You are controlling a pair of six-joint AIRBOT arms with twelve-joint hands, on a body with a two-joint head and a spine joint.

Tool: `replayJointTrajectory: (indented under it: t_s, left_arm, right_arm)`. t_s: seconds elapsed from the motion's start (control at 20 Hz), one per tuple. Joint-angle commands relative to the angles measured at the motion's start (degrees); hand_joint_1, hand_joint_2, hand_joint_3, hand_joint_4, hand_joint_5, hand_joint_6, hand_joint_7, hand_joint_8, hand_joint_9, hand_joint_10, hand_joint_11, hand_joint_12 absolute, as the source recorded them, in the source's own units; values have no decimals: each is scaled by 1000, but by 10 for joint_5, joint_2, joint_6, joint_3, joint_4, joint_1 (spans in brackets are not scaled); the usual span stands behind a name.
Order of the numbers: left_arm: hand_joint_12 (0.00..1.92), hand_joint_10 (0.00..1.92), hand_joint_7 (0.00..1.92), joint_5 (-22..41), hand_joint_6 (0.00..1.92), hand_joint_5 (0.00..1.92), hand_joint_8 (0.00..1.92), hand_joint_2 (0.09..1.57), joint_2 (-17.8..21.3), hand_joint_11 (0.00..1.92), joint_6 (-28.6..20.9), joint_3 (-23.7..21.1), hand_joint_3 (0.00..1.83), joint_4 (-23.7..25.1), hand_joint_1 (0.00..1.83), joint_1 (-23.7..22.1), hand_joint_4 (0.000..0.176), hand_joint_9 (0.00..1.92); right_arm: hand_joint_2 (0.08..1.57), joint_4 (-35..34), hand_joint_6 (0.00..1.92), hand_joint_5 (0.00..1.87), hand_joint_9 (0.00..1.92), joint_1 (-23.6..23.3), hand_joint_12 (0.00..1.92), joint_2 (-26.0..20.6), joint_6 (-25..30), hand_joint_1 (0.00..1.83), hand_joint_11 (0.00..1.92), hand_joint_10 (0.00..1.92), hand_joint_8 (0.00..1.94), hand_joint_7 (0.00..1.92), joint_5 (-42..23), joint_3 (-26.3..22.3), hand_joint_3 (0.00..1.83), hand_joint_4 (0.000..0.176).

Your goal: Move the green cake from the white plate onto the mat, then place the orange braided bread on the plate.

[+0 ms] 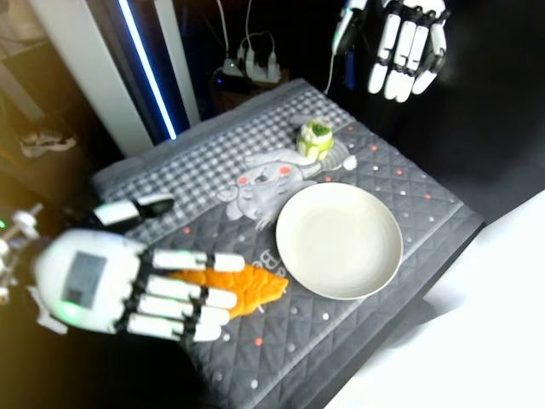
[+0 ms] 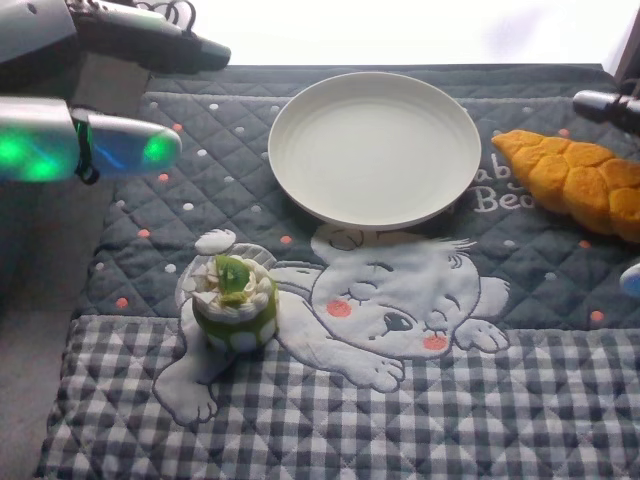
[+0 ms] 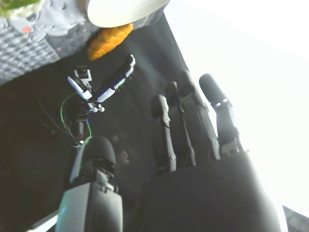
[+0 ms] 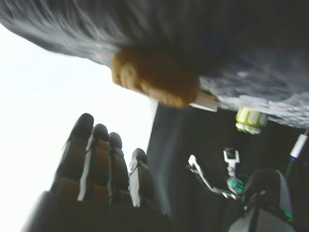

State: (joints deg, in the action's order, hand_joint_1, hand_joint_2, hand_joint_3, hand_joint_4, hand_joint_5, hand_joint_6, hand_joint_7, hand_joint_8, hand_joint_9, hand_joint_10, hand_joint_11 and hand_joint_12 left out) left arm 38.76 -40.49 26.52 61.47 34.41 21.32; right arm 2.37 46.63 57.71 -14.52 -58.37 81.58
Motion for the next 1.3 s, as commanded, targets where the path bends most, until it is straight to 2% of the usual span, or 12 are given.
replayJointTrajectory:
  t_s: [0.0,0.15,0.2,0.35,0.65,0.7,0.85,0.95,1.05,1.15,1.2,1.25]
  left_arm:
    - [1308,4,522,53,2,438,0,1234,5,25,1,1,0,-26,240,-3,32,600]
    - [1243,3,539,52,4,472,0,1229,5,156,1,1,2,-26,376,-3,25,620]
    - [1141,7,589,50,17,547,6,1231,5,236,1,1,1,-26,404,-2,64,646]
    - [1156,7,567,52,7,543,4,1247,4,164,1,1,0,-26,373,-2,17,625]
    - [1020,0,597,53,5,592,0,1224,4,259,1,1,1,-26,387,0,39,660]
    - [1064,0,612,53,1,581,2,1226,3,250,2,1,0,-26,390,1,14,658]
    - [1264,0,576,54,0,536,0,1258,-1,87,6,1,0,-26,498,4,0,591]
    - [1149,10,577,55,0,512,1,1179,-2,232,7,1,0,-26,504,6,0,633]
    - [1081,8,589,56,0,510,2,1224,-3,293,7,1,5,-27,364,8,0,646]
    - [1060,2,565,57,5,502,2,1203,-4,272,9,1,0,-29,338,12,0,620]
    - [1049,12,606,58,12,573,5,1219,-5,286,10,1,0,-30,383,14,0,668]
    - [1045,7,600,59,6,574,2,1224,-6,272,12,1,2,-33,352,16,0,663]
  right_arm:
    - [636,-22,0,0,247,-5,702,-3,9,590,0,13,1,90,-57,7,1,176]
    - [668,-22,0,0,338,-5,920,8,11,635,1,3,1,148,-42,17,0,176]
    - [688,-22,0,0,339,-5,909,12,12,714,0,0,0,132,-34,21,3,176]
    - [714,-21,0,0,397,-5,1085,21,14,718,69,4,1,147,-12,31,0,176]
    - [729,-24,0,0,400,-5,1055,32,15,822,125,6,3,173,17,49,0,176]
    - [718,-28,0,0,443,-5,1037,35,15,783,228,7,1,197,23,54,0,173]
    - [728,-35,0,0,732,-5,929,41,16,757,701,23,2,323,36,65,0,134]
    - [816,-35,0,0,689,-5,765,44,16,918,554,1,7,462,39,68,1,97]
    - [954,-37,3,186,826,-5,529,47,19,1116,688,13,12,717,39,72,2,1]
    - [1026,-39,7,444,1080,-5,517,49,21,1280,871,26,15,887,39,75,1,0]
    - [998,-41,1,628,1222,-5,629,49,21,1459,881,574,585,1010,39,76,23,0]
    - [1019,-43,5,721,1188,-5,691,49,21,1491,841,806,755,1003,39,77,9,0]
